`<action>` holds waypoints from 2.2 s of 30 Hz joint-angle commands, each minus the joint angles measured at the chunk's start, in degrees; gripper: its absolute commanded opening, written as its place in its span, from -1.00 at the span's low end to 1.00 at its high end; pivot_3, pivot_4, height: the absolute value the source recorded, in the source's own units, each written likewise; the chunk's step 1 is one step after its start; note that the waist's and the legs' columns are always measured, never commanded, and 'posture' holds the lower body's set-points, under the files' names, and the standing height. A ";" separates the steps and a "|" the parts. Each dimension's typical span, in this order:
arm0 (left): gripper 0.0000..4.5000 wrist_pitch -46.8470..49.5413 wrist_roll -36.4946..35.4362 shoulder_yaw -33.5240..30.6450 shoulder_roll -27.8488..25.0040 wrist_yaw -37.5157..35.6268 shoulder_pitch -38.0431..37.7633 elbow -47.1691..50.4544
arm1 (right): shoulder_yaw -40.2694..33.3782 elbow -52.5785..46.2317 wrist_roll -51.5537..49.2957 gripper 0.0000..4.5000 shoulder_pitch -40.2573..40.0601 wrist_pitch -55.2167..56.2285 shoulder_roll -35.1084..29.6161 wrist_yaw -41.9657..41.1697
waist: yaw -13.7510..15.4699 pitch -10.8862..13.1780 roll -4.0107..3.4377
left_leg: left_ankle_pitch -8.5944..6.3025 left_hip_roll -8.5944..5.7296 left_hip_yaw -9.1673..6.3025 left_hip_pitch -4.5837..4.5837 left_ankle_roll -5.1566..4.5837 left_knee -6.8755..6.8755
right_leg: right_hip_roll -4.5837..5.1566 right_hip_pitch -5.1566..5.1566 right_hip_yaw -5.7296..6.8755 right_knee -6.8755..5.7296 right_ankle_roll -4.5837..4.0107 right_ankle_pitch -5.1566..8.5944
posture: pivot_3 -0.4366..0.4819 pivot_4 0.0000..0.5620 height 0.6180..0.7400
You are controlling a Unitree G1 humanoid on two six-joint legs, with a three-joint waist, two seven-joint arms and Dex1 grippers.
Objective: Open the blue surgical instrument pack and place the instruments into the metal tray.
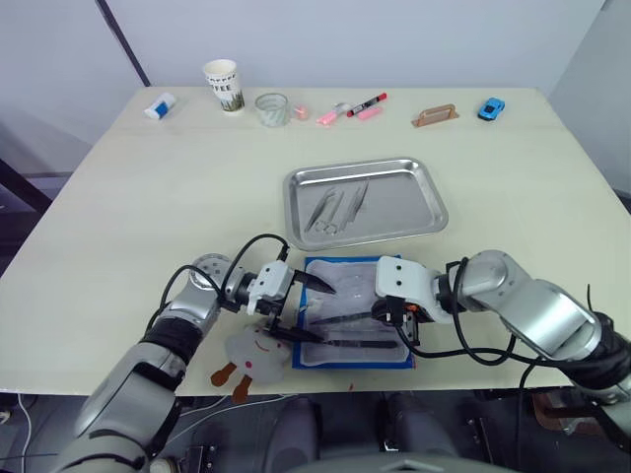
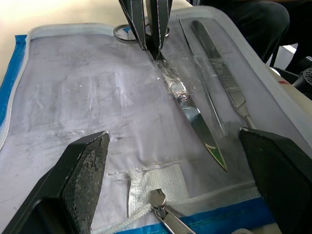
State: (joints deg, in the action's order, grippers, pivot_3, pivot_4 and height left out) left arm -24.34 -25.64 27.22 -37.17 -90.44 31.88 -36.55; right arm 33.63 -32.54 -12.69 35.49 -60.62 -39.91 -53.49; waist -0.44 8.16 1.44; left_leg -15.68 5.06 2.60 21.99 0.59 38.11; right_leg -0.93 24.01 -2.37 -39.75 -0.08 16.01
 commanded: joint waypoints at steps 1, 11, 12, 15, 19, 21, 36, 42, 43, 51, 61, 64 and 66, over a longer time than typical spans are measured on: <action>1.00 1.48 5.13 2.30 0.19 -2.06 -2.16 -0.69 | -1.95 -1.76 -0.29 -0.99 2.25 1.79 -0.30 0.02 | 0.01 0.00 0.00 | 0.00 0.00 0.00 0.00 0.00 0.00 | 0.00 0.00 0.00 0.00 0.00 0.00 | -0.05 -0.47 0.76; 1.00 4.54 6.60 0.89 0.27 -2.06 -3.63 3.18 | -1.87 -1.83 0.14 -0.99 3.91 3.78 -1.30 -1.05 | -0.14 0.02 -0.01 | 0.00 0.00 0.00 0.04 0.00 0.00 | 0.00 0.02 0.00 0.01 0.00 0.01 | -0.05 -0.47 0.76; 1.00 4.74 6.73 0.72 0.32 -2.06 -3.72 3.33 | -1.58 -1.93 0.41 -0.99 4.21 3.98 -1.50 -1.18 | -0.15 0.02 -0.01 | 0.00 0.00 0.00 0.04 0.00 0.01 | 0.00 0.02 0.00 0.01 0.00 0.00 | -0.05 -0.47 0.76; 1.00 5.23 7.04 0.27 0.39 -2.06 -3.93 3.72 | -0.84 -1.83 1.19 -0.99 5.04 4.49 -2.23 -1.35 | -0.17 0.03 -0.03 | 0.00 0.00 0.01 0.04 0.00 0.01 | 0.00 0.03 -0.01 0.01 0.00 0.01 | -0.05 -0.47 0.76; 1.00 5.67 7.27 -0.05 0.46 -2.06 -4.13 4.19 | -0.36 -1.32 1.98 -0.99 5.47 5.60 -3.04 -1.41 | -0.16 0.03 -0.04 | 0.00 0.00 0.01 0.05 0.00 0.00 | 0.00 0.03 -0.01 0.02 0.01 0.01 | -0.05 -0.47 0.76; 1.00 5.76 7.34 -0.12 0.46 -2.06 -4.21 4.37 | -0.38 -1.12 2.10 -0.99 5.27 6.00 -2.90 -1.29 | -0.19 0.04 -0.04 | 0.00 0.00 0.00 0.06 0.00 0.01 | 0.00 0.04 0.00 0.02 0.01 0.01 | -0.05 -0.47 0.76; 1.00 6.36 7.45 -0.45 0.43 -2.06 -4.29 4.91 | 0.24 1.15 4.81 -0.99 3.94 12.28 -4.49 -1.97 | -0.32 0.04 -0.04 | 0.00 0.00 0.00 0.04 -0.01 0.00 | -0.02 0.04 -0.01 0.01 0.00 0.01 | -0.05 -0.47 0.76; 1.00 6.33 7.60 -0.73 0.53 -2.06 -4.26 4.68 | -0.47 2.01 4.78 -0.99 3.52 14.88 -5.64 -3.49 | -0.29 0.04 -0.04 | 0.00 0.00 0.01 0.04 -0.01 0.00 | -0.02 0.04 -0.02 0.01 0.00 0.01 | -0.05 -0.47 0.76; 1.00 6.33 7.63 -0.78 0.57 -2.06 -4.25 4.65 | -0.65 2.11 4.72 -0.99 3.55 15.06 -5.65 -3.63 | -0.30 0.04 -0.04 | 0.00 0.00 0.01 0.04 0.00 0.00 | -0.02 0.04 -0.01 0.01 0.00 0.01 | -0.05 -0.47 0.76; 1.00 6.21 8.02 -1.17 0.86 -2.06 -4.42 4.54 | -2.32 2.32 3.20 -0.99 3.40 11.79 -5.50 -3.63 | -0.27 0.04 -0.04 | 0.00 0.00 0.01 0.04 -0.01 0.00 | -0.01 0.04 -0.02 0.01 0.00 0.00 | -0.05 -0.47 0.76; 1.00 5.85 8.50 -1.53 1.21 -2.06 -4.19 3.74 | -3.17 0.97 1.80 -0.99 3.16 9.04 -6.55 -4.16 | -0.23 0.04 -0.05 | 0.00 0.00 0.02 0.03 -0.01 0.00 | -0.01 0.04 -0.03 0.01 0.00 0.00 | -0.05 -0.47 0.76; 1.00 5.75 8.55 -1.51 1.21 -2.06 -4.17 3.63 | -3.26 0.99 1.85 -0.99 3.08 9.02 -6.77 -4.09 | -0.21 0.04 -0.05 | 0.00 0.00 0.02 0.03 -0.01 0.00 | -0.01 0.04 -0.03 0.01 0.00 0.01 | -0.05 -0.47 0.76; 1.00 5.66 8.57 -1.46 1.20 -2.06 -4.14 3.51 | -3.40 1.01 1.87 -0.99 2.96 9.09 -7.16 -4.21 | -0.20 0.04 -0.05 | 0.00 0.01 0.02 0.03 -0.01 0.01 | -0.01 0.04 -0.03 0.01 0.00 0.00 | -0.05 -0.47 0.76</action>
State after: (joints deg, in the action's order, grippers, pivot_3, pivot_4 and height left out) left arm -19.33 -20.95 23.06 -36.05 -90.32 29.35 -30.78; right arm 34.63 -29.64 -10.79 37.87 -51.83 -46.17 -58.16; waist -0.64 8.20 1.39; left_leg -15.69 5.07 2.62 22.02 0.58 38.12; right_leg -0.94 24.05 -2.39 -39.74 -0.07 16.01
